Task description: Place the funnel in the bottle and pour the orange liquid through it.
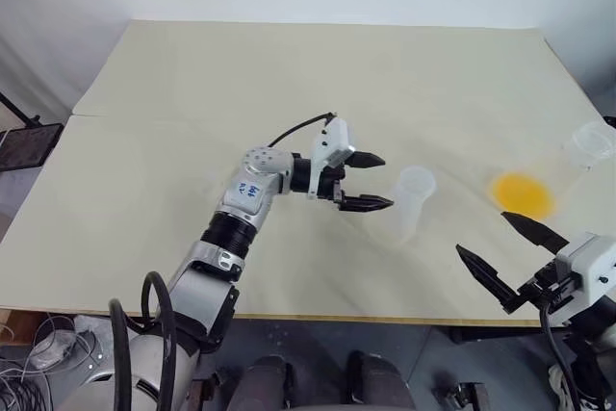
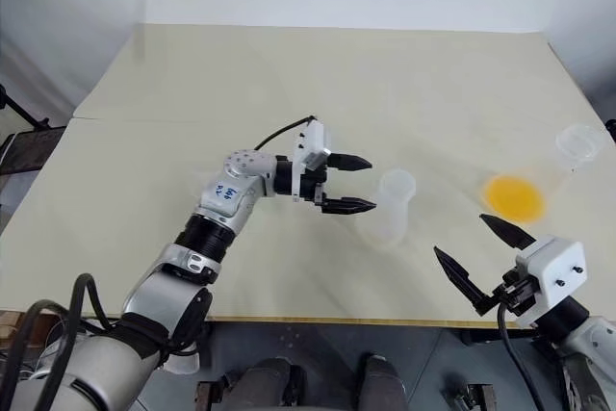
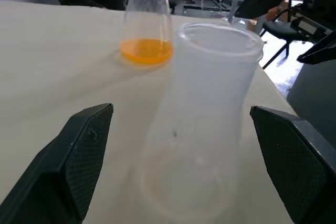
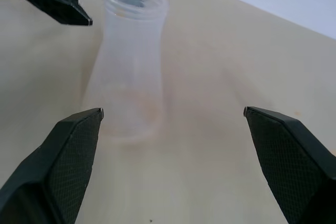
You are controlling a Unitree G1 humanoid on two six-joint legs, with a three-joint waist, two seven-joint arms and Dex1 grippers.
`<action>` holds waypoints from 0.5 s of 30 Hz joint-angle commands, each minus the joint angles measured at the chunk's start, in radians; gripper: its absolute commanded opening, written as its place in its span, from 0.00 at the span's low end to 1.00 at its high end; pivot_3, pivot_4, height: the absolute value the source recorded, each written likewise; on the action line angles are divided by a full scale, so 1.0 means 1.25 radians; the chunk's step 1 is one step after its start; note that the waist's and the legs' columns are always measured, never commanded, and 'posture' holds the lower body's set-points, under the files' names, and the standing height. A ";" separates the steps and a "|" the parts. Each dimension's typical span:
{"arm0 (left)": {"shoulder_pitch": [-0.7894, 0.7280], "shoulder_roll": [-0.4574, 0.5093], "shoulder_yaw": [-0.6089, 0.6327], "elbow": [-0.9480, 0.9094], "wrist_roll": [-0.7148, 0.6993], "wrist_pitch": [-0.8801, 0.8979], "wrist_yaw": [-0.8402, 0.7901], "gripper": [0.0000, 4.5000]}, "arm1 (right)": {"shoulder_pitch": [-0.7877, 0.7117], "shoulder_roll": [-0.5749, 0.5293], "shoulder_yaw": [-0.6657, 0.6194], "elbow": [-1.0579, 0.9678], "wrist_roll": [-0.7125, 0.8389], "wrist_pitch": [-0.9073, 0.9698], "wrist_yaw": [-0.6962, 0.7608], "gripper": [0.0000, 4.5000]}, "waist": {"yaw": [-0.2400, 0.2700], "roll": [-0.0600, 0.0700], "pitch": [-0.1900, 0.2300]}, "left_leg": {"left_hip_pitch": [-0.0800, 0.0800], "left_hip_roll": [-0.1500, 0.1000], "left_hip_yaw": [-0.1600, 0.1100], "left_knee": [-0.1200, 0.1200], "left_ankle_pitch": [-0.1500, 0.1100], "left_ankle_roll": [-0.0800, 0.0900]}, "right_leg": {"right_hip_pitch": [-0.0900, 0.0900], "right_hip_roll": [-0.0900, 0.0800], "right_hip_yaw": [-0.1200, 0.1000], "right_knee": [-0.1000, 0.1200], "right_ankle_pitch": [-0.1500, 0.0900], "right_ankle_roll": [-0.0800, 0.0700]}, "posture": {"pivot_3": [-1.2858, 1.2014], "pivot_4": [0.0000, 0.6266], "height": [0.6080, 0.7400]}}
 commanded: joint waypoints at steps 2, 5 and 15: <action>-0.015 0.063 0.043 -0.056 -0.023 0.017 -0.013 0.99 | -0.009 -0.028 -0.033 -0.002 0.022 0.004 0.021 1.00 | -0.002 0.000 0.000 | 0.000 0.000 0.000 0.000 0.000 0.000 | 0.000 0.000 0.000 0.000 0.000 0.000 | 0.52 0.24 1.00; -0.022 0.115 0.085 -0.060 -0.031 0.026 0.015 0.99 | -0.019 -0.043 -0.031 0.012 0.027 0.006 0.039 1.00 | -0.004 0.000 0.000 | 0.000 0.000 0.000 0.000 0.000 0.000 | 0.000 0.000 0.000 0.001 0.000 0.000 | 0.52 0.24 1.00; 0.098 0.219 0.204 -0.297 -0.083 0.150 0.153 0.99 | -0.118 -0.080 0.020 0.090 0.030 0.017 0.083 1.00 | -0.006 0.000 0.000 | 0.001 0.000 -0.002 0.001 0.000 0.000 | 0.000 0.000 0.001 0.002 0.001 0.001 | 0.52 0.24 1.00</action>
